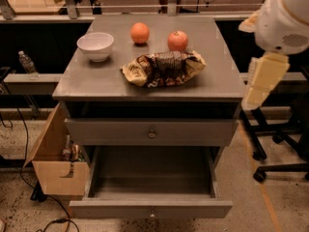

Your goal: Place brown chip bag into middle drawer

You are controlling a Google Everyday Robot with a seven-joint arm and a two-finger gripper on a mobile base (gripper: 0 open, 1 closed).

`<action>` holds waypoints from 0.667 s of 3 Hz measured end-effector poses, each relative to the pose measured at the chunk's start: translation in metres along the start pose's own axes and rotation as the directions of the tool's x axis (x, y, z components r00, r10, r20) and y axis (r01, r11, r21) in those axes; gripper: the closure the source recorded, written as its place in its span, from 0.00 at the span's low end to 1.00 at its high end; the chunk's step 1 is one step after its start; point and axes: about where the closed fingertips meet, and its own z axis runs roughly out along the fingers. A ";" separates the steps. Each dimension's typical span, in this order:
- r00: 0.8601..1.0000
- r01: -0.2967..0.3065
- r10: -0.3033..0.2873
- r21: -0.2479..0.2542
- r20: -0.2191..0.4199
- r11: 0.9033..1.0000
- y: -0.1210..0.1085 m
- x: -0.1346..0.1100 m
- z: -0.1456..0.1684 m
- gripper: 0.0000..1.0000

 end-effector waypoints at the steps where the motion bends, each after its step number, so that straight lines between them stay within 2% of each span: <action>1: 0.985 0.175 -0.175 0.046 -0.016 0.983 -0.057 -0.038 0.031 0.00; 2: 0.953 0.302 -0.300 0.053 -0.041 0.952 -0.095 -0.071 0.062 0.00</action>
Offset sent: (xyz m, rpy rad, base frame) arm 0.1857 0.1003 -0.0135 -0.2620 -0.1220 0.3865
